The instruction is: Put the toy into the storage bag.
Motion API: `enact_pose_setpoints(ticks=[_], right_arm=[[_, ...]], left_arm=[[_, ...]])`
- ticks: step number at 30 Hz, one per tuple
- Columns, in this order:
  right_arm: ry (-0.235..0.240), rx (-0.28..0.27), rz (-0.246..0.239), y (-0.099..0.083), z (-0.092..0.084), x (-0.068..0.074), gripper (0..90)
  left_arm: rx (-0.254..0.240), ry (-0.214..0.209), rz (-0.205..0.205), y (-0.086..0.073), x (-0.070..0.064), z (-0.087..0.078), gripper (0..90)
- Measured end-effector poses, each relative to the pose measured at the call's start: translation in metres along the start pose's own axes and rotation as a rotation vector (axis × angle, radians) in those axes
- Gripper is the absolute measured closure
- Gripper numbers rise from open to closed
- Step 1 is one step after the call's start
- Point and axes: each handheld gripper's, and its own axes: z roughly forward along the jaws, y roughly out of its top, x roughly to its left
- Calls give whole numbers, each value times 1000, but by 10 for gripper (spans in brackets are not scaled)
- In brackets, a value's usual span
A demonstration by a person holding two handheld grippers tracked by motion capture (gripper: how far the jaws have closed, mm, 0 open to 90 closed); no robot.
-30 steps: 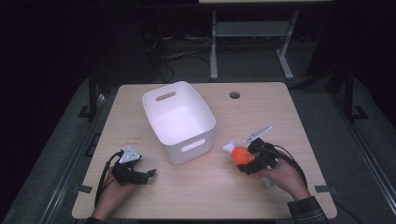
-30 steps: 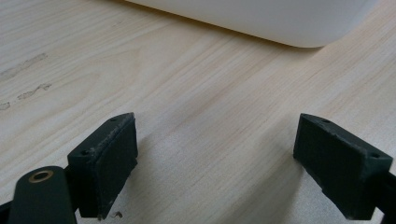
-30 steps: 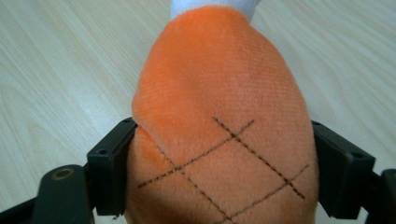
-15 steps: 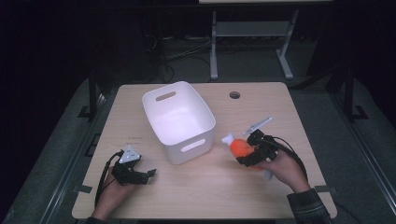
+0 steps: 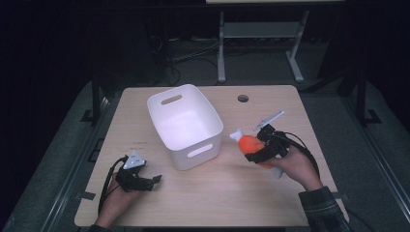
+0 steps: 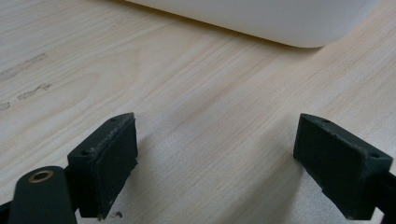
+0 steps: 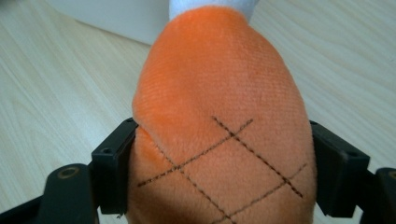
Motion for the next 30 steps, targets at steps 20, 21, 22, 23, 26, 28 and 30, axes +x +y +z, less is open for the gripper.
enact_pose_setpoints(ticks=[20,21,22,23,26,28,30], right_arm=[[-18,-28,-13,30,-18,-8,224],[-20,-27,-12,32,-20,-8,224],[-20,-27,-11,34,-21,-8,225],[-20,-29,-12,36,-22,-8,225],[-16,-37,-19,41,-24,-9,225],[-14,-42,-19,45,-26,-9,225],[-12,-49,-21,50,-28,-10,225]], left_arm=[[0,0,0,0,0,0,130],[0,0,0,0,0,0,130],[0,0,0,0,0,0,130],[0,0,0,0,0,0,130],[0,0,0,0,0,0,130],[0,0,0,0,0,0,130],[0,0,0,0,0,0,130]])
